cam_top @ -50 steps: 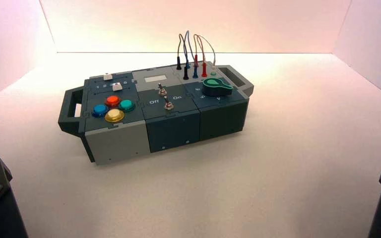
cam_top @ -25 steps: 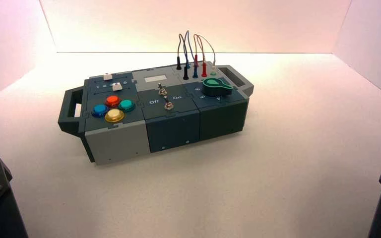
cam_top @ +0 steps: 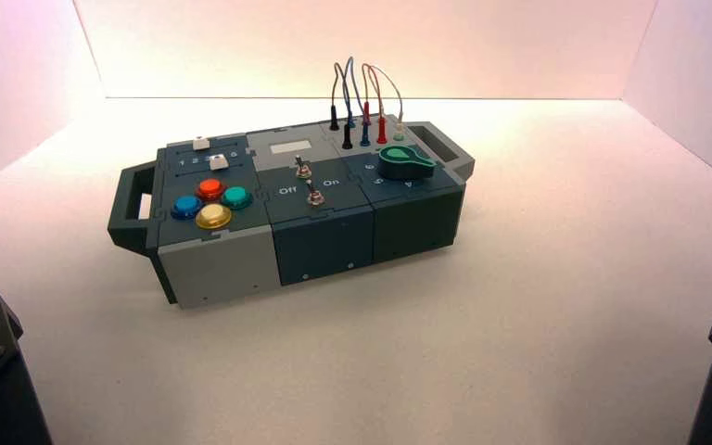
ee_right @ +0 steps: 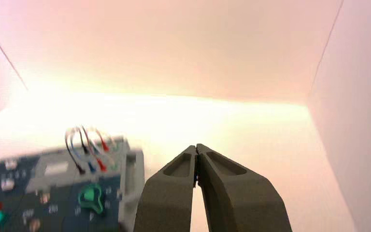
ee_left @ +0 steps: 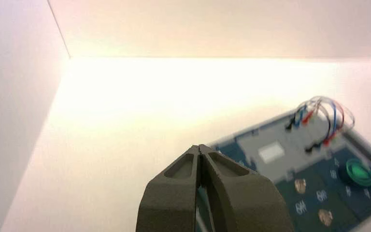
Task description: Rotate the box counterclockwise.
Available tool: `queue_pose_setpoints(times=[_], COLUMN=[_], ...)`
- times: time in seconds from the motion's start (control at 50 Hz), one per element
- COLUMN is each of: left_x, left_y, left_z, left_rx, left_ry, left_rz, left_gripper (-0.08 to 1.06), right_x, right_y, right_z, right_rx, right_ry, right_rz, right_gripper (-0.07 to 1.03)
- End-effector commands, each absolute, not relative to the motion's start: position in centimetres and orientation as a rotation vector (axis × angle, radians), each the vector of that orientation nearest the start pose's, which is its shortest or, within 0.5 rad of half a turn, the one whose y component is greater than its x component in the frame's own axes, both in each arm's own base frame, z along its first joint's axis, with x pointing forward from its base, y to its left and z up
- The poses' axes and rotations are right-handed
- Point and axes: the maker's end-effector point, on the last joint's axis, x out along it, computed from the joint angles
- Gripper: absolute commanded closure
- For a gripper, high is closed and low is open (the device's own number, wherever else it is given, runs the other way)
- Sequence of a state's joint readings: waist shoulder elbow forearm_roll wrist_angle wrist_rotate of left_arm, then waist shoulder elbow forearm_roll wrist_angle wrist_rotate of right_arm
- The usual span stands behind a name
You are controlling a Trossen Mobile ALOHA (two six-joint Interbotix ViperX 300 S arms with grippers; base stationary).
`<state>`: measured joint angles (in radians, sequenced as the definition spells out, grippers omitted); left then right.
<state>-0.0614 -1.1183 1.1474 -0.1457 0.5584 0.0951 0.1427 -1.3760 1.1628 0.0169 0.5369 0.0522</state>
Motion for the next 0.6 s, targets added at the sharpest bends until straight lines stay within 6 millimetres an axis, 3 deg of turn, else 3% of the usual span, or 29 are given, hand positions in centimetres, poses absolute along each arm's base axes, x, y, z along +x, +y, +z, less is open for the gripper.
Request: queue_pose_setpoints(times=[0.02, 0.3, 0.48, 0.6], left_x=[21.4, 22.0, 21.6, 21.4], left_y=[-2.8, -3.1, -3.1, -2.8], left_z=[20.5, 15.9, 13.2, 11.1], left_rx=[-0.024, -0.011, -0.015, 0.004], left_ry=[0.716, 1.095, 1.231, 1.319], left_rz=[-0.133, -0.152, -0.151, -0.142], left_gripper=[1.01, 1.01, 1.01, 1.01], right_x=[19.7, 23.5, 25.7, 27.2], right_y=[3.4, 4.7, 5.1, 5.3], right_z=[24.7, 25.6, 26.4, 25.6], right_rx=[0.072, 0.078, 0.056, 0.052], right_ry=[0.441, 0.56, 0.6, 0.641], right_rz=[0.15, 0.177, 0.181, 0.179], right_gripper=[0.98, 0.98, 0.98, 0.98])
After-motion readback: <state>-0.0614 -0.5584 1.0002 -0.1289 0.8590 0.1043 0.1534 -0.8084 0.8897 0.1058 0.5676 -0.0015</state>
